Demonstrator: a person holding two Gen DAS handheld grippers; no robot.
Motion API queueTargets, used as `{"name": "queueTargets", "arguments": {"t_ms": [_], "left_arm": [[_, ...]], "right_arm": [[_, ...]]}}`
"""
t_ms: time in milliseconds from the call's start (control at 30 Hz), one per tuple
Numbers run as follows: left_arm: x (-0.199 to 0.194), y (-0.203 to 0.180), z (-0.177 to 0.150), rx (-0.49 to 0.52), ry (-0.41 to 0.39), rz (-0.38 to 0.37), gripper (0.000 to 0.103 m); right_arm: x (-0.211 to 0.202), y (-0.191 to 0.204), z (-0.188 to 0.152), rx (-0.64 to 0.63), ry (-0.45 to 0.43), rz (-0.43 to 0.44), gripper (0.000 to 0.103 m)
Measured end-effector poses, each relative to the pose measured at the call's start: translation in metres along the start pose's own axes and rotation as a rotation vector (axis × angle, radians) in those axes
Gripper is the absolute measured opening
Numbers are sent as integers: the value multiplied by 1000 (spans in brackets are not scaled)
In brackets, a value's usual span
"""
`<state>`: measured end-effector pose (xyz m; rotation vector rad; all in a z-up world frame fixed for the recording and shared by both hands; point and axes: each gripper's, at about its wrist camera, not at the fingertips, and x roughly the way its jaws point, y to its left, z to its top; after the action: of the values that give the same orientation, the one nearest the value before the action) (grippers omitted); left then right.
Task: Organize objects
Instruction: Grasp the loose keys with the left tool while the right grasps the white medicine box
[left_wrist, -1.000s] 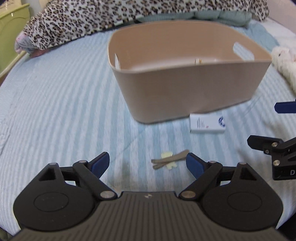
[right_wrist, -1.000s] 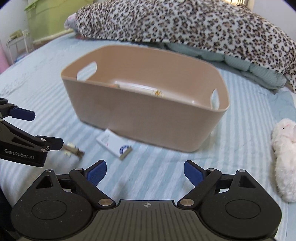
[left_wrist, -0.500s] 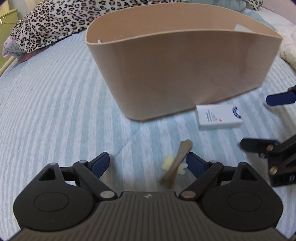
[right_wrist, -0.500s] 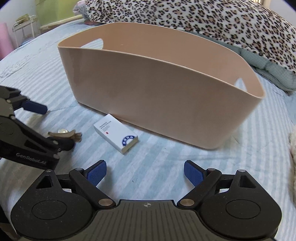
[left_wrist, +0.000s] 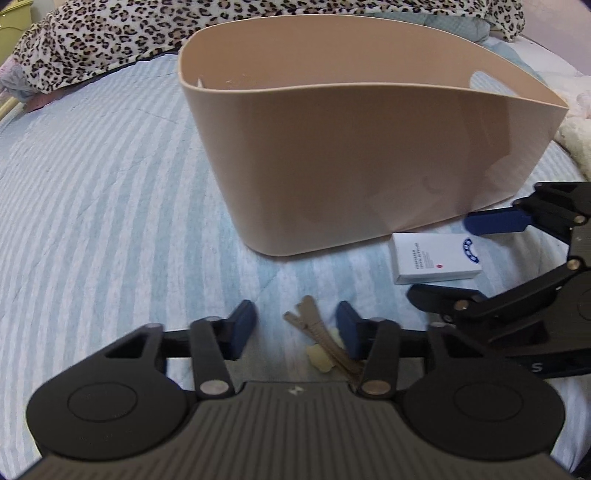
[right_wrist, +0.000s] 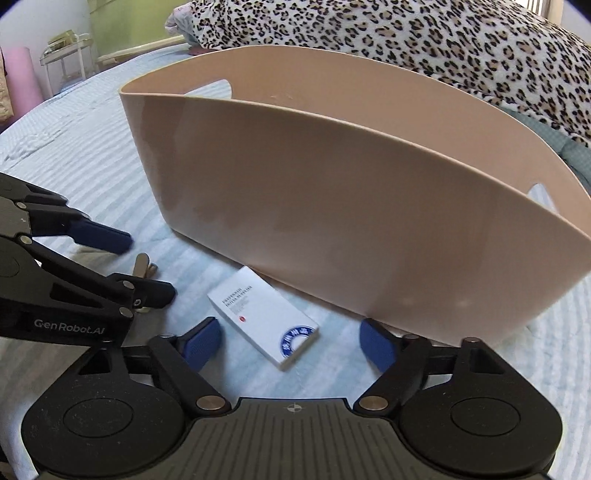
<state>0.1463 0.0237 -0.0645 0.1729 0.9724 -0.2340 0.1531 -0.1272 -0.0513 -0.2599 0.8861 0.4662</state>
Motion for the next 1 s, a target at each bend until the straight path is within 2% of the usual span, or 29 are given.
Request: {"name": "queueTargets", "arguments": {"t_ms": [67,100,167,200,233,367,567,600,633,900,1000], "left_arm": [[-2,-2,0,-4,4,-7,33],[-3,-2,1,-9,7,-6,32],[-4,-2,1,-26,14,-13,31],[-5,0,1,-37,17,-17,24],[-5,2,1,-49,20,-23,24],[-7,10,3,-94,19,-44,22],[-15,7,1,-90,11,-42,22],[-15,10,3,-88,10,-41,22],[-17,9,2,-86,10,-40,22],[-17,7,2,-88,11,-28,22],[-21,9,-3,-84,9,-4,22]], "right_arm": [[-1,2,0,-7,-1,7,75],[-2,2,0,-7,-2,12,73],[-4,2,-1,-1,-4,18,58],[-5,2,-1,1,-4,23,54],[-6,2,0,1,-3,27,48],[-10,6,-2,-25,-7,30,40],[-17,13,-4,-67,-9,37,29],[-19,13,-5,-72,-9,37,12],[-21,11,-8,-73,-2,34,2],[-35,2,-13,-74,-1,33,1],[-36,-3,-11,-59,6,57,12]]}}
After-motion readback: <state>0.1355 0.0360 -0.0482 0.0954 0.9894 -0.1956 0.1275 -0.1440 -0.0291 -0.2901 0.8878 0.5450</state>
